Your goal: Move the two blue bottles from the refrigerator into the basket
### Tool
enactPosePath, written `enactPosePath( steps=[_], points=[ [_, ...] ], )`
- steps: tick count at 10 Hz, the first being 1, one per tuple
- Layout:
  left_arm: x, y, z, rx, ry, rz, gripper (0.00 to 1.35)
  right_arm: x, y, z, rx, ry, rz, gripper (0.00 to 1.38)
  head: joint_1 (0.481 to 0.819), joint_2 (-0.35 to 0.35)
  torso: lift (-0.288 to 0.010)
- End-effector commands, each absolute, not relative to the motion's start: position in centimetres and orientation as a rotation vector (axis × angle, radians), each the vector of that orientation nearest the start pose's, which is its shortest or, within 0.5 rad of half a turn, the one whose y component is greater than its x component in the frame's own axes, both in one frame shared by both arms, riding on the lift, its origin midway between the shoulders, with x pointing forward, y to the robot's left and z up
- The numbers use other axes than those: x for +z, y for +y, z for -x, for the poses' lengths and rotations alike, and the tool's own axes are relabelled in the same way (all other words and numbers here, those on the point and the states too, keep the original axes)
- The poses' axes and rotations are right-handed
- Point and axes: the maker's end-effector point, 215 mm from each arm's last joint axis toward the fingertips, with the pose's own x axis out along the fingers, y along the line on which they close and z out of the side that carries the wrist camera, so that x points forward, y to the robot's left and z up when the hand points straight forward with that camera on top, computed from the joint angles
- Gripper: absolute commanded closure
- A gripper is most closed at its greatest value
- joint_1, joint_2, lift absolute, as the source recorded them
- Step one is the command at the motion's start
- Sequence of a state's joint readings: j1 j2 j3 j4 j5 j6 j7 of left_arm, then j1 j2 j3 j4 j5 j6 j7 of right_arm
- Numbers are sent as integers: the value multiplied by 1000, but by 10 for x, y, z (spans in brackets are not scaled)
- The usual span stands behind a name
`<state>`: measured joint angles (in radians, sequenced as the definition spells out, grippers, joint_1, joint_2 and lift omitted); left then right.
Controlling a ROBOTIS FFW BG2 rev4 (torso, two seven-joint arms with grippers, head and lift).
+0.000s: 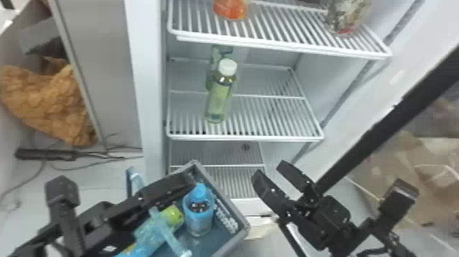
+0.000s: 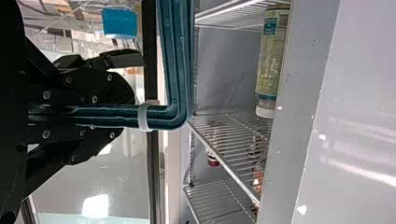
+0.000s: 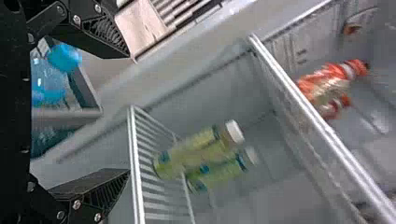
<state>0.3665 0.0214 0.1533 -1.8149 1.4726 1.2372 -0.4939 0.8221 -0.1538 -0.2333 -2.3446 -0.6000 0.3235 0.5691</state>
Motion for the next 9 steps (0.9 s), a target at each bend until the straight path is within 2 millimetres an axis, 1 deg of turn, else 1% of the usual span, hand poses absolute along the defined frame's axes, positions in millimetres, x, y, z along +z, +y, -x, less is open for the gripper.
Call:
enactPosePath(
  steps=[1,3,5,6,7,8,9],
  points=[
    [-320,20,-308,-1049,677,1602,1164,-319,-211,-323,497,161,-373,209,695,-290,-216],
    [-319,20,-309,-1051,673,1607,1164,-314,-228,-318,461,114,-314,206,695,-347,-216],
    [-318,20,-310,-1051,667,1610,1164,-305,-242,-302,436,109,-230,209,695,-350,-216],
    [-317,20,-309,-1052,665,1616,1164,-303,-260,-295,388,111,-161,209,695,-350,-216],
    [-318,19,-308,-1051,670,1617,1164,-306,-276,-287,346,126,-130,209,695,-350,-216],
    [-319,20,-308,-1044,665,1623,1164,-307,-286,-280,320,136,-106,209,695,-350,-216],
    [-321,21,-307,-1036,664,1627,1164,-310,-291,-273,309,149,-94,209,695,-350,-216]
  ],
)
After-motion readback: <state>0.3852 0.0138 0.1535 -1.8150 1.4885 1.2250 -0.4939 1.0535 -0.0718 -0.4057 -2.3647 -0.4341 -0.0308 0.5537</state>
